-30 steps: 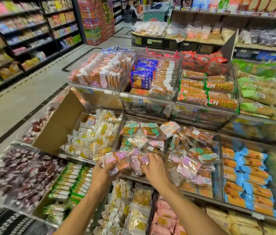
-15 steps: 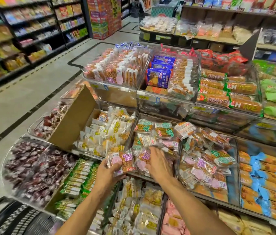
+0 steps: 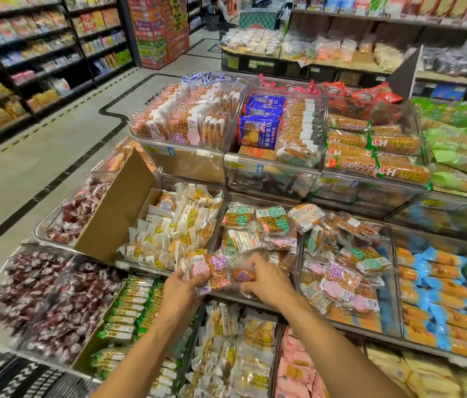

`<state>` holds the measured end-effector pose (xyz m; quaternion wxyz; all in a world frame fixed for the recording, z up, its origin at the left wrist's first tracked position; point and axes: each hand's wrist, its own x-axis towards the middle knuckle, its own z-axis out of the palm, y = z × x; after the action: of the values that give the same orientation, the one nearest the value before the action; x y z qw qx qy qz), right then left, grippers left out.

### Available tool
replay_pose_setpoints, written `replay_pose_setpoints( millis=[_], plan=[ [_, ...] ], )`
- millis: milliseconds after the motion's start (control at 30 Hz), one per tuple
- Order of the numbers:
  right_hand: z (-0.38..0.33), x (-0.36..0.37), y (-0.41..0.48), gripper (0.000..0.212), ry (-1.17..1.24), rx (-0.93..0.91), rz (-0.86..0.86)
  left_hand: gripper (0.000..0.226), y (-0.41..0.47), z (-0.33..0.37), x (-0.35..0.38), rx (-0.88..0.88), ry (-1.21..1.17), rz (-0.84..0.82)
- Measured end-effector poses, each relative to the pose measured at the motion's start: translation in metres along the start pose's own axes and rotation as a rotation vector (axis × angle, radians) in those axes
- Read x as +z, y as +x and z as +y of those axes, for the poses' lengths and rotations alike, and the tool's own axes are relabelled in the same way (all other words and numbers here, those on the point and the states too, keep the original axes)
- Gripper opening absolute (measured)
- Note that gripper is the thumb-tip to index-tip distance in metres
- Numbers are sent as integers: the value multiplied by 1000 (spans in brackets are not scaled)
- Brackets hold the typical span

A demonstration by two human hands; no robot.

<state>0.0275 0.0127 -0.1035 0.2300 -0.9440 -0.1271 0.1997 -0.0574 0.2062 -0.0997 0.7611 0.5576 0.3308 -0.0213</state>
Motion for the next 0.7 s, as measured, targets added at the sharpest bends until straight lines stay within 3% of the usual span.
replay_pose_setpoints(
  millis=[100,233,333,433,533,633,700],
  plan=[
    [2,-8,-8,33,106,70,94,31,-1,8,1,-35,-42,-43],
    [16,-20,-25,45,351,181,239,24,0,17,8,-65,-92,-131],
    [34,-30,-44,80,709,316,334,33,3,17,18,-28,-57,-218],
    [53,-37,-67,106,1200,397,407,25,1,11,34,-24,-59,-271],
    [71,-45,-88,88,1551,419,433,40,-4,5,54,-18,-6,-309],
    [89,-52,-102,62,1639,423,432,41,-9,1,74,-1,64,-339],
    [100,-56,-108,60,1625,414,428,36,-16,0,88,-8,53,-348]
  ],
)
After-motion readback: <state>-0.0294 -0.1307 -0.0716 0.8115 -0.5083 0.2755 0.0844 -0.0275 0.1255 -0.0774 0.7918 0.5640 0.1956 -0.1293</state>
